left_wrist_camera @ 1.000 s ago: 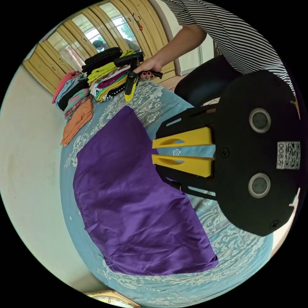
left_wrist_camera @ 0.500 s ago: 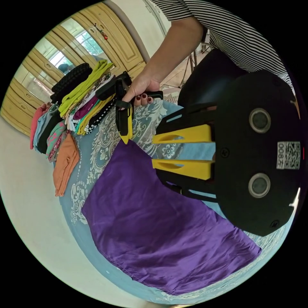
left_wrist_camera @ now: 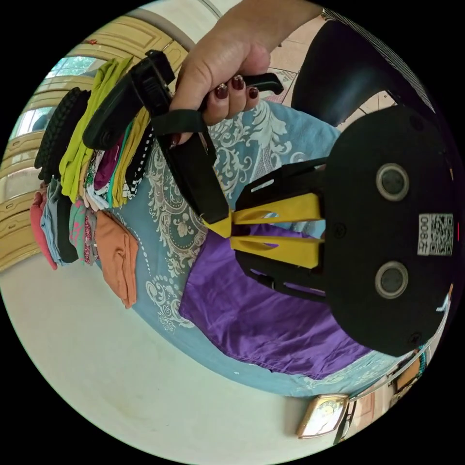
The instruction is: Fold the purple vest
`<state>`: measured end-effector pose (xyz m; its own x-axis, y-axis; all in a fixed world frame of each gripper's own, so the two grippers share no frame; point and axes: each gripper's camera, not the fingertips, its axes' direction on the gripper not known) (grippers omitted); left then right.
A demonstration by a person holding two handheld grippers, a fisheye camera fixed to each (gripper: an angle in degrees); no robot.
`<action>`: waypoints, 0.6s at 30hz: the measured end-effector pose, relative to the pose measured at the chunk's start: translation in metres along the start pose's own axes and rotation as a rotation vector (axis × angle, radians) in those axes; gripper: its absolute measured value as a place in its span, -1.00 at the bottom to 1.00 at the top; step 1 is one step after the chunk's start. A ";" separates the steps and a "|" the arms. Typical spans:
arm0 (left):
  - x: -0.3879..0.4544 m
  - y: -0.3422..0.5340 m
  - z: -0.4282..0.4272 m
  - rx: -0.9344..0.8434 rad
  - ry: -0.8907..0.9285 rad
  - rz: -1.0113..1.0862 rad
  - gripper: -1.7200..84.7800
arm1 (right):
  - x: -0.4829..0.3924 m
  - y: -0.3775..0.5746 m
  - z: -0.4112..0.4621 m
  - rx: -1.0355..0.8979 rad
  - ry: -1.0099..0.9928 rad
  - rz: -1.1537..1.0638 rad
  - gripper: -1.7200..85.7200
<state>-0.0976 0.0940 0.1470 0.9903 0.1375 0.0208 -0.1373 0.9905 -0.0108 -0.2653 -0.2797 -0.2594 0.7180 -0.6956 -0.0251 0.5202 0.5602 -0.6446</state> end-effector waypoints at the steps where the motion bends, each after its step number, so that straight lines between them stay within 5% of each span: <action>1: -0.007 0.001 -0.004 0.007 0.022 -0.033 -0.88 | -0.002 -0.004 0.007 -0.022 0.014 -0.020 -0.90; 8: -0.094 0.051 -0.036 0.153 0.217 -0.424 -0.92 | 0.022 -0.032 0.009 0.025 -0.015 -0.025 -0.82; 18: -0.123 0.098 -0.039 0.208 0.285 -0.521 -0.93 | 0.078 -0.130 0.053 0.028 -0.126 0.142 -0.70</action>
<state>-0.2316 0.1738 0.1048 0.8915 -0.3422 -0.2969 0.3915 0.9117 0.1245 -0.2522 -0.3825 -0.1371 0.8364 -0.5479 -0.0173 0.4210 0.6622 -0.6199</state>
